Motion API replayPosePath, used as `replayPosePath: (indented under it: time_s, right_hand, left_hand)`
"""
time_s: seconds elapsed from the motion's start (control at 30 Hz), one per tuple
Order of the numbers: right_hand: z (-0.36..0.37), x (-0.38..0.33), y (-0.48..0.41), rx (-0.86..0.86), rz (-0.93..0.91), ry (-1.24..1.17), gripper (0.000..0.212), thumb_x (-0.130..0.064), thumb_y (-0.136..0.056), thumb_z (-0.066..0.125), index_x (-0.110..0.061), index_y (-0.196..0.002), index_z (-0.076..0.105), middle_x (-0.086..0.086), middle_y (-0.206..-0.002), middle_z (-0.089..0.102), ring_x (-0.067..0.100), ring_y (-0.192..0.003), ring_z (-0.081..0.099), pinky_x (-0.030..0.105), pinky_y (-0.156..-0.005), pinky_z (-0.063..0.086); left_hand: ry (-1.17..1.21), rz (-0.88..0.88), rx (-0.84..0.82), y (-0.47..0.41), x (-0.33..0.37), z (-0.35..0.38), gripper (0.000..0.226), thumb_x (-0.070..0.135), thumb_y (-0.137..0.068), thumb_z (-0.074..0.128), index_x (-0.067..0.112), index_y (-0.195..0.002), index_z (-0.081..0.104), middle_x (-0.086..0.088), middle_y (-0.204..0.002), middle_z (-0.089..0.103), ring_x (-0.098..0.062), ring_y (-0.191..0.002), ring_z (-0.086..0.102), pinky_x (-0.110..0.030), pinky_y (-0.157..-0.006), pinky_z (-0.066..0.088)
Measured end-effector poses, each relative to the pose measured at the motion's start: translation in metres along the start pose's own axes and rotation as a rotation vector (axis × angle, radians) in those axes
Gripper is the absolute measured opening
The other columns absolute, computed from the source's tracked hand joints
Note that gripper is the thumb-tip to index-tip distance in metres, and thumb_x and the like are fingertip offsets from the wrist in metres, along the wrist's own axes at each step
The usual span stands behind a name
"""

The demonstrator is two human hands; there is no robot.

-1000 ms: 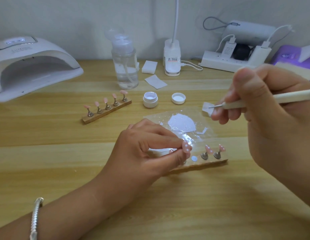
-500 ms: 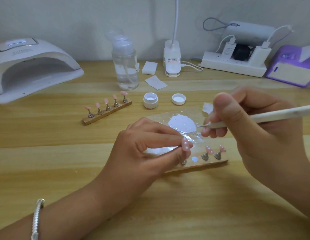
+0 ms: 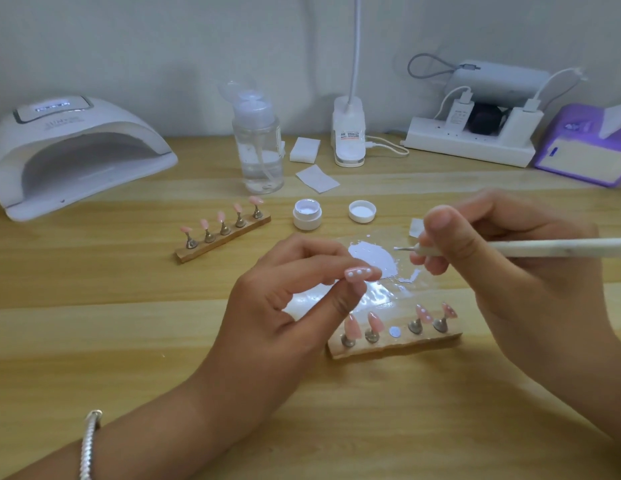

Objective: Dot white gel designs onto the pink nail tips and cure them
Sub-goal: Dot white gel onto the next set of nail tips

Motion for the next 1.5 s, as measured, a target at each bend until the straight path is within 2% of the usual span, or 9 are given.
replayPosePath:
  time_s: [0.1, 0.27, 0.4, 0.57, 0.73, 0.9, 1.2, 1.37, 1.5]
  right_hand:
    - [0.0, 0.002, 0.001, -0.005, 0.008, 0.021, 0.034, -0.051, -0.085, 0.067, -0.02, -0.071, 0.067, -0.003, -0.066, 0.069, 0.018, -0.06, 0.066, 0.036, -0.059, 0.055]
    - [-0.009, 0.012, -0.007, 0.001, 0.02, 0.116, 0.039, -0.053, -0.09, 0.06, -0.024, -0.065, 0.069, -0.002, -0.053, 0.063, 0.005, -0.044, 0.055, 0.008, -0.048, 0.04]
    - [-0.027, 0.033, -0.028, -0.035, -0.013, 0.387, 0.03, -0.044, -0.1, 0.049, -0.033, -0.084, 0.071, -0.012, -0.074, 0.07, -0.003, -0.068, 0.064, 0.005, -0.059, 0.04]
    - [-0.034, 0.086, -0.033, -0.251, 0.164, 0.58, 0.012, -0.03, -0.095, 0.063, -0.035, -0.085, 0.068, -0.018, -0.085, 0.07, -0.003, -0.084, 0.062, 0.017, -0.068, 0.044]
    - [-0.032, 0.087, -0.032, -0.327, 0.133, 0.635, 0.022, -0.014, -0.08, 0.076, -0.032, -0.09, 0.069, -0.016, -0.088, 0.07, -0.012, -0.078, 0.059, 0.003, -0.067, 0.039]
    - [-0.031, 0.089, -0.033, -0.348, 0.115, 0.707, 0.018, -0.021, -0.082, 0.073, -0.031, -0.094, 0.065, -0.017, -0.091, 0.067, -0.017, -0.083, 0.055, 0.002, -0.067, 0.037]
    - [-0.046, 0.073, -0.036, -0.156, -0.002, 0.66, 0.011, -0.008, -0.09, 0.068, -0.018, -0.092, 0.072, -0.01, -0.087, 0.07, 0.002, -0.076, 0.062, 0.007, -0.068, 0.042]
    - [-0.041, 0.069, -0.037, -0.16, -0.117, 0.836, 0.008, -0.004, -0.09, 0.066, -0.008, -0.092, 0.073, 0.005, -0.084, 0.071, 0.025, -0.077, 0.066, 0.027, -0.069, 0.043]
    - [-0.047, 0.056, -0.039, -0.069, -0.173, 0.774, 0.007, -0.006, -0.093, 0.064, -0.009, -0.094, 0.071, 0.002, -0.083, 0.068, 0.013, -0.077, 0.058, 0.018, -0.068, 0.038]
  left_hand:
    - [-0.01, 0.004, -0.026, -0.001, 0.002, 0.002, 0.015, 0.021, -0.093, 0.061, 0.022, -0.096, 0.076, 0.006, -0.094, 0.064, -0.009, -0.092, 0.062, -0.008, -0.08, 0.039]
    - [0.006, -0.001, -0.032, -0.002, 0.001, 0.002, 0.015, 0.021, -0.094, 0.061, 0.022, -0.095, 0.076, 0.004, -0.095, 0.066, -0.009, -0.095, 0.062, -0.008, -0.081, 0.039]
    - [0.041, -0.036, -0.037, 0.0, -0.005, 0.002, 0.01, 0.028, -0.092, 0.07, 0.029, -0.092, 0.079, 0.011, -0.096, 0.067, -0.015, -0.1, 0.065, -0.015, -0.084, 0.045]
    - [0.013, -0.046, -0.041, 0.001, -0.006, 0.003, 0.01, 0.036, -0.084, 0.072, 0.033, -0.089, 0.079, 0.012, -0.094, 0.068, -0.018, -0.097, 0.066, -0.023, -0.085, 0.047]
    - [-0.01, -0.047, -0.038, 0.001, -0.007, 0.003, 0.006, 0.036, -0.082, 0.075, 0.034, -0.085, 0.08, 0.012, -0.092, 0.069, -0.018, -0.095, 0.067, -0.03, -0.086, 0.048]
    - [-0.021, -0.033, -0.041, 0.001, -0.005, 0.003, 0.01, 0.041, -0.082, 0.071, 0.037, -0.087, 0.078, 0.012, -0.092, 0.069, -0.018, -0.094, 0.067, -0.03, -0.085, 0.048]
    - [-0.025, -0.054, -0.037, 0.001, -0.008, 0.003, 0.015, 0.041, -0.081, 0.071, 0.035, -0.092, 0.078, 0.016, -0.09, 0.069, -0.014, -0.092, 0.067, -0.026, -0.085, 0.046]
    - [-0.021, -0.059, -0.04, 0.001, -0.009, 0.004, 0.015, 0.041, -0.081, 0.071, 0.035, -0.092, 0.078, 0.015, -0.089, 0.07, -0.016, -0.094, 0.067, -0.031, -0.085, 0.048]
    - [-0.023, -0.062, -0.041, 0.001, -0.008, 0.004, 0.014, 0.041, -0.081, 0.07, 0.036, -0.091, 0.078, 0.016, -0.09, 0.07, -0.016, -0.094, 0.067, -0.033, -0.086, 0.047]
Point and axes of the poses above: each hand's wrist, its own y-axis away from the middle knuckle, its own z-axis out of the palm, x = y × z, the point moved 9 cm from there along -y, towards the middle knuckle
